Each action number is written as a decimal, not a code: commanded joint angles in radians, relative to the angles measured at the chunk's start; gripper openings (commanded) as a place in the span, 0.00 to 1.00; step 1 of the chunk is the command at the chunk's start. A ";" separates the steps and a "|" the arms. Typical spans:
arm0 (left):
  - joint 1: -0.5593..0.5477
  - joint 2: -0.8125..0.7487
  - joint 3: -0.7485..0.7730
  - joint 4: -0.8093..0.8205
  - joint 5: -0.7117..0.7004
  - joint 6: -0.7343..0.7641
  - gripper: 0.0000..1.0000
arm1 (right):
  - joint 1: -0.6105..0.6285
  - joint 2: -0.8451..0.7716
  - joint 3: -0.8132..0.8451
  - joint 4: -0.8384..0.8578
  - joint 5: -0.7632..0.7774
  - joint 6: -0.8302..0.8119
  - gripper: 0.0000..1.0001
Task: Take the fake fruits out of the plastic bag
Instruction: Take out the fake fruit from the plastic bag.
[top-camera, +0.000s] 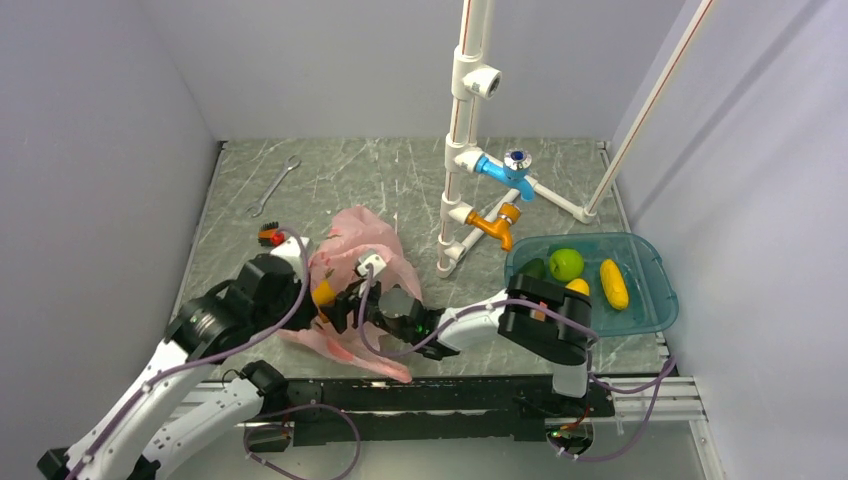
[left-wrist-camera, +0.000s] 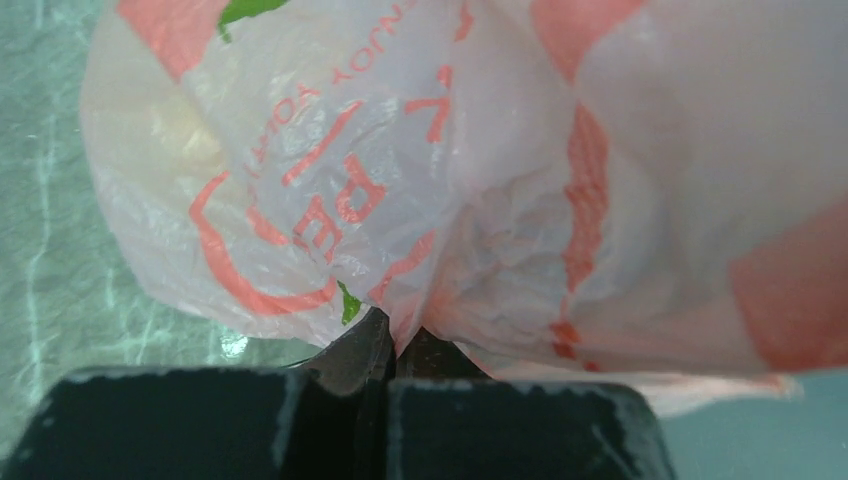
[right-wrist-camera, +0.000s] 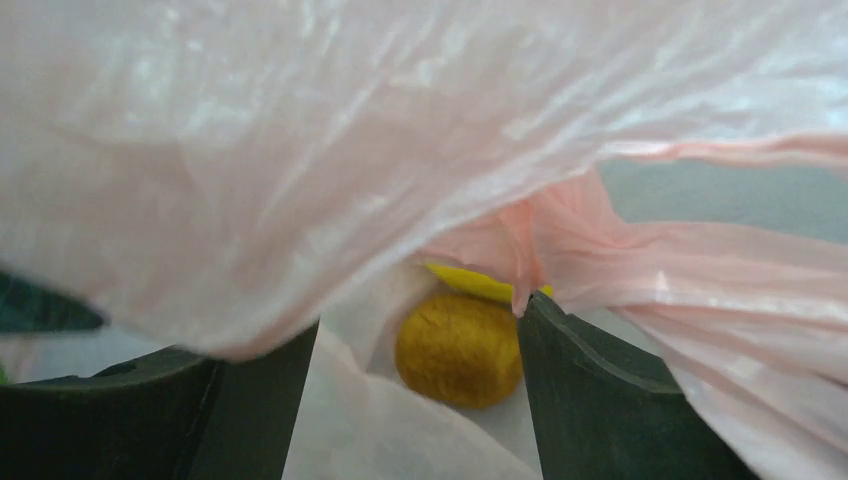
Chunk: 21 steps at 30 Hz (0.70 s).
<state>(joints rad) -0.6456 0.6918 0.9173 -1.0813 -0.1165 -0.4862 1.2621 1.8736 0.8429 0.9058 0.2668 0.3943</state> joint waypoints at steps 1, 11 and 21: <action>-0.004 -0.104 -0.063 0.089 0.125 0.009 0.00 | 0.006 0.062 0.102 -0.010 -0.089 -0.075 0.73; -0.004 -0.167 -0.150 0.190 0.194 -0.024 0.00 | 0.041 0.227 0.158 -0.091 -0.077 -0.154 0.89; -0.004 -0.175 -0.153 0.158 0.149 -0.033 0.00 | 0.085 0.255 0.064 -0.092 -0.038 -0.195 0.93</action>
<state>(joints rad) -0.6472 0.5228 0.7444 -0.9817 0.0292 -0.4950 1.3312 2.1006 0.9360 0.8482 0.2371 0.2245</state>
